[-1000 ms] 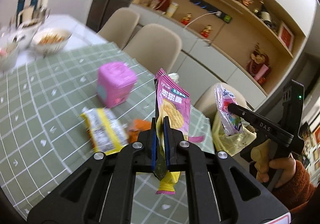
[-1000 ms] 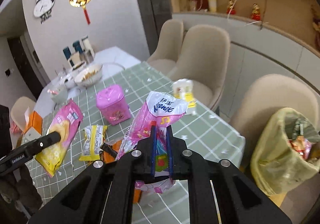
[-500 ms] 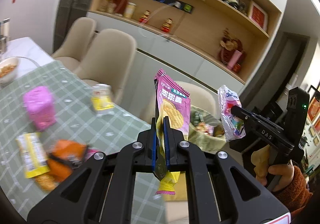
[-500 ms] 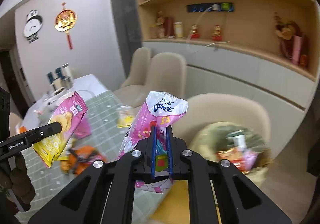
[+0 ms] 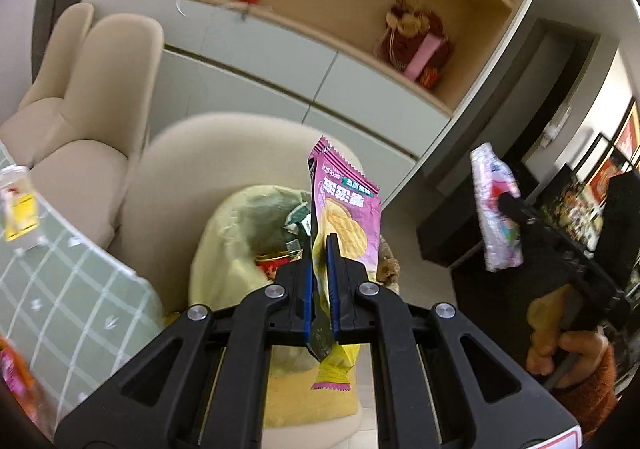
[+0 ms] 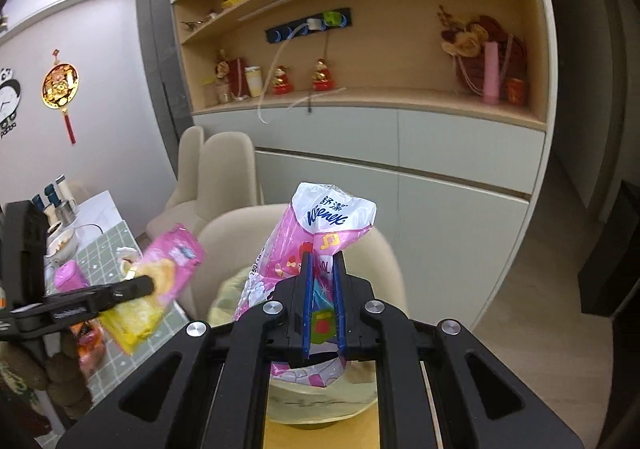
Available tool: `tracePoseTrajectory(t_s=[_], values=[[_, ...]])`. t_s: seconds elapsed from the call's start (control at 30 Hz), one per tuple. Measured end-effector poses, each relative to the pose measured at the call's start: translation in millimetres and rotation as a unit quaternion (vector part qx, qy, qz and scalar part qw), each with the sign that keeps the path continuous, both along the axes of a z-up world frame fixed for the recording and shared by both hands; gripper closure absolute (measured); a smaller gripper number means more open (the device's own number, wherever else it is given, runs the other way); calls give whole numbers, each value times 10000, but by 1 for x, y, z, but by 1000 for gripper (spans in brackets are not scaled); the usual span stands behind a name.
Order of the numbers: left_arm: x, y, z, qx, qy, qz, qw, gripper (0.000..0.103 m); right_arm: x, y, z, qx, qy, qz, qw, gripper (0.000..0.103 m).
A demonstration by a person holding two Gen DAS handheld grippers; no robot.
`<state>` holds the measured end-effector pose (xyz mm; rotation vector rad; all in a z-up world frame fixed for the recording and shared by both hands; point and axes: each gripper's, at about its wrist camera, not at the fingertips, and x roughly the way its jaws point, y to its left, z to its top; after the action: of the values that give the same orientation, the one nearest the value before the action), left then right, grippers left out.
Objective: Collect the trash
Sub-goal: 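Carry chip bag and tissue pack over the bin and release both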
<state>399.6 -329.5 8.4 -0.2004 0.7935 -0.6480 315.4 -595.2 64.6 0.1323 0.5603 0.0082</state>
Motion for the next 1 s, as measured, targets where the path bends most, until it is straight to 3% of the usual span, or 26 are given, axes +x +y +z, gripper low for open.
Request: tracePoseTrajectory(t_s=[0.17,0.33,0.47,0.63,0.7,0.87,1.0], values=[[36,-51,-37,681,218,82,9974,97,13,-23,-13,-26,124,60,9999,92],[55,-75,-69,1678,397,485,9838,97,28,-34,-29,27,269,139,9995,92],[60,-85,-80,2004,452,537,9772,97,39,-39,-43,129,398,197,9989,92],[67,-86,-88,1849,681,600,9786,93,51,-39,-54,196,536,312,9979,92],[68,-82,-87,1631,727,596,9821,71,55,-38,-58,191,576,370,9975,92],[56,-48,-61,954,678,833,9896,60,72,-35,-70,313,745,556,9952,92],[39,-12,-41,641,624,1153,9893,55,89,-13,-85,398,912,868,9912,92]])
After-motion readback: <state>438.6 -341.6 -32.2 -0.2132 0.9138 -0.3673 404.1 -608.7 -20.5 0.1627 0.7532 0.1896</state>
